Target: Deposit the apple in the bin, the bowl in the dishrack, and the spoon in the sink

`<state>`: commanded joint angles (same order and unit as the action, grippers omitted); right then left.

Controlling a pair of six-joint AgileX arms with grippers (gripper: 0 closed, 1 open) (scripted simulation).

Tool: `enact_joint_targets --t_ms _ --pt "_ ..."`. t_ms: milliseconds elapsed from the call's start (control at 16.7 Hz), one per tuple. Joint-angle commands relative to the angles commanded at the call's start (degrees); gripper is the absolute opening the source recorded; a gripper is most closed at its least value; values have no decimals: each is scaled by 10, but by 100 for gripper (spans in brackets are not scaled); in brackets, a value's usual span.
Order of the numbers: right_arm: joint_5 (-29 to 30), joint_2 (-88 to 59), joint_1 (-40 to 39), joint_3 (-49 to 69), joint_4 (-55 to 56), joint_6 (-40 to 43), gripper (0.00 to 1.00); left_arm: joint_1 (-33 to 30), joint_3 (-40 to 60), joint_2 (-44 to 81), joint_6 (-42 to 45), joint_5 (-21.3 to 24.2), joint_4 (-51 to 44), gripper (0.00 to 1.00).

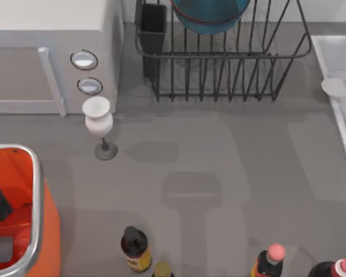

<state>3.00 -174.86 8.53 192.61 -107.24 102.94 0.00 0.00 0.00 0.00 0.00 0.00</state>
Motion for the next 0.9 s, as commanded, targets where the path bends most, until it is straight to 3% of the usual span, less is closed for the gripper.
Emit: enact_joint_targets --t_ms 300,900 --pt "0 -9 0 13 -4 -1 0 0 0 0 0 0 0 100" --pt "0 -9 0 13 -4 -1 75 0 0 0 0 0 0 100"
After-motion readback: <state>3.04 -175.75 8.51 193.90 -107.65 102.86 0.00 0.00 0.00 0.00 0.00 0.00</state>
